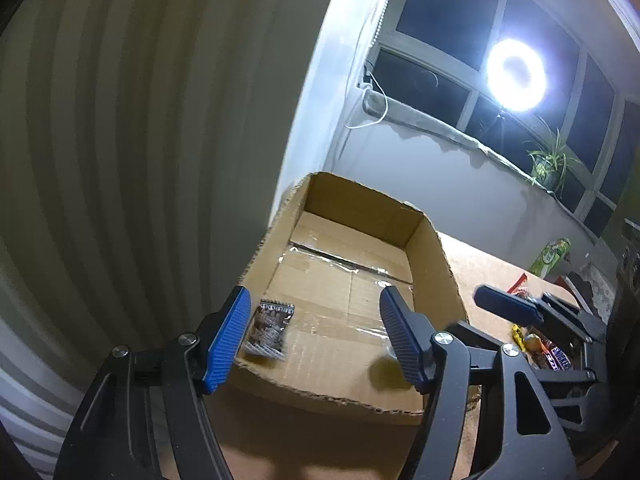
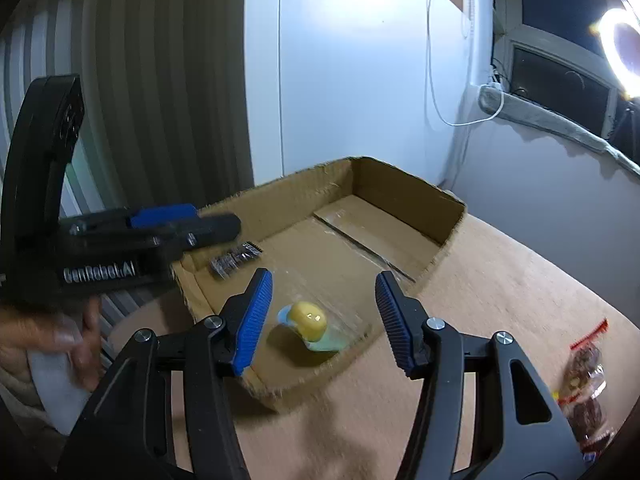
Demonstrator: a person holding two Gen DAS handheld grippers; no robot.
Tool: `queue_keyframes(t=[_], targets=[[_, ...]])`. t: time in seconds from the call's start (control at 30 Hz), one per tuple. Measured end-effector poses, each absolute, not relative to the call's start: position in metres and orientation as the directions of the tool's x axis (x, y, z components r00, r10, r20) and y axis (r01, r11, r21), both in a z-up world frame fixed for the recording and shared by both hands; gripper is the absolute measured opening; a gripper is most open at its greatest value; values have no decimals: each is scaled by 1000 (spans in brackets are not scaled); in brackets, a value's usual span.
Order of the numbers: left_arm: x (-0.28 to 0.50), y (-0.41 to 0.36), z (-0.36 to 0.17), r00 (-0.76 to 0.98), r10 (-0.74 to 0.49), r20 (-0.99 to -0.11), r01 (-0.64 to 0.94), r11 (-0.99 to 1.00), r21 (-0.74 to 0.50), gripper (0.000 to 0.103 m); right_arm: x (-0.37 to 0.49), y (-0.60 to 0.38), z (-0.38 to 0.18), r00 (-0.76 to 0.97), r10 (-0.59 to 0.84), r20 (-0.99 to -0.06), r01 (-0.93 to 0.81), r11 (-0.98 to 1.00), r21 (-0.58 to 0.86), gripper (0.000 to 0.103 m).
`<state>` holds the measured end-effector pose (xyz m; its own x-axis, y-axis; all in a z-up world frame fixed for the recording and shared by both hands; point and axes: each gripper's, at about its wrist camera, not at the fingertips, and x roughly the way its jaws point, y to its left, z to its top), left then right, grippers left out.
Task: Organize snacks
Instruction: 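Carry the black packet with the left tool into the cardboard box and release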
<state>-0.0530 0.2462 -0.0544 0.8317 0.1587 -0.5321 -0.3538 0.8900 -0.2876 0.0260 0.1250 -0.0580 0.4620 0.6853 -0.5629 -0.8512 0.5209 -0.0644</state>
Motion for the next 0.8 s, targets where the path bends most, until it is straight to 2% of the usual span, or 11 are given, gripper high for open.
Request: queue_keyframes(t=[0.1,0.17,0.43,0.53,0.8], targets=[[-56,249,-53,837,153,-526,-351,887,-300,67,17,114,-55,496,684,-536,-836,544,-80,61],[-58,248,-51,837,158,-525,-352,889,-293,67,11,109,-54,515,686,-514,-827,555,-87,74],[-53,233,-40,840,153,-521,-335,901,-276,71,-8,81,-51,516,698,-497,-815,579,-33,76],[-51,222,-35,841,151,-519,-323,910,-259,72,-15,64,-51,549,679,-488,-794,605,-53,82],[-46,179,-24,845,117,-522,-264,940,-217,76,-14,-3,-56,606,634,-481,-727,687,-10,86]])
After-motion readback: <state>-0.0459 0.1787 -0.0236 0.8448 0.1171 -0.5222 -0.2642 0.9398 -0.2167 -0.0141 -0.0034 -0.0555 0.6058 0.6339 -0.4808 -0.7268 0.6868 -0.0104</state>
